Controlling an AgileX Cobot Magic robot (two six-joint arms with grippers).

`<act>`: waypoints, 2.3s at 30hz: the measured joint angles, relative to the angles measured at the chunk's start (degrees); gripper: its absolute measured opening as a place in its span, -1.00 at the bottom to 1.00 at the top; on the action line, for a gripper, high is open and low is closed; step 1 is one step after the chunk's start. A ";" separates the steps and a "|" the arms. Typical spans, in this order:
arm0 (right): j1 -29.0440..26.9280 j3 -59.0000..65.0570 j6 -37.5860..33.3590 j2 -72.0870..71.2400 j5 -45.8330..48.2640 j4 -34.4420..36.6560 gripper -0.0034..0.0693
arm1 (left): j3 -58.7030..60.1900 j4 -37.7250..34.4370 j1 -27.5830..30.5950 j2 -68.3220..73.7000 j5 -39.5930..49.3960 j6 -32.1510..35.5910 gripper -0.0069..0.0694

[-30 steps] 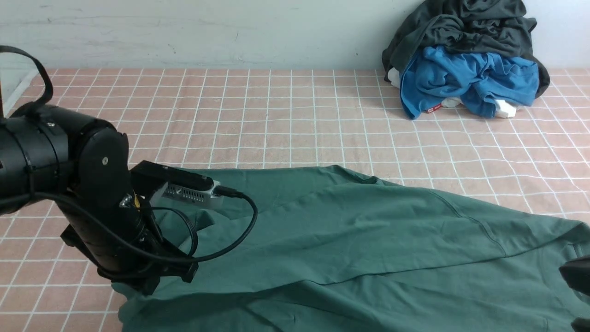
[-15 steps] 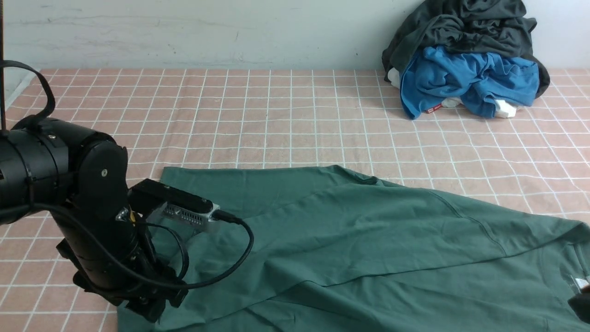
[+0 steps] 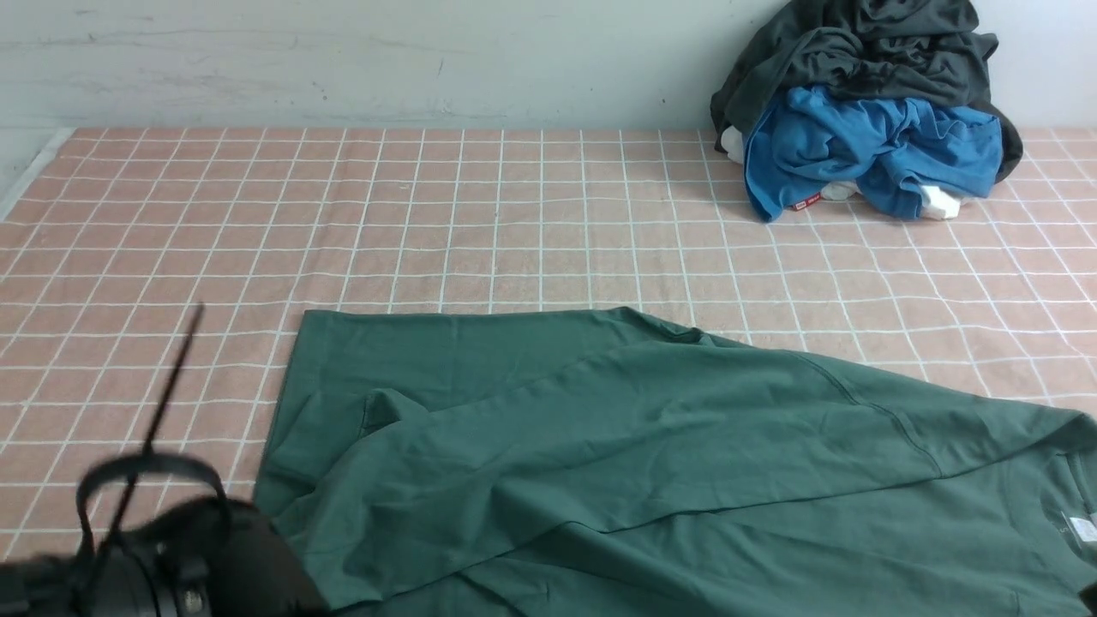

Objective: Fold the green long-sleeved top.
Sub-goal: Use both arms simultaneously to clamp the lower edge of the clothing fabric

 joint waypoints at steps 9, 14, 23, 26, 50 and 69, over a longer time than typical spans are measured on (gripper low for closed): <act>0.00 0.00 -0.79 0.00 -0.86 0.32 -0.18 | 6.11 0.27 -11.94 0.52 -8.93 -0.05 0.48; 0.00 0.00 -1.23 0.00 -1.38 0.43 -0.18 | 6.37 2.20 -13.46 2.08 -9.40 -0.99 0.48; 0.00 0.00 -1.23 0.00 -1.48 0.43 -0.18 | 5.52 11.49 -14.12 4.44 -9.29 -16.26 0.47; 0.00 0.00 -1.23 0.00 -1.50 0.47 -0.18 | 5.58 12.43 -14.31 4.44 -9.23 -20.25 0.43; 0.00 0.00 -1.98 0.00 -1.57 0.42 -0.18 | 3.79 20.61 -13.30 0.17 -6.11 -23.11 -0.78; 0.00 11.74 -31.07 11.36 -11.32 6.82 0.36 | 3.79 6.39 1.30 -4.04 -2.93 -5.11 -0.78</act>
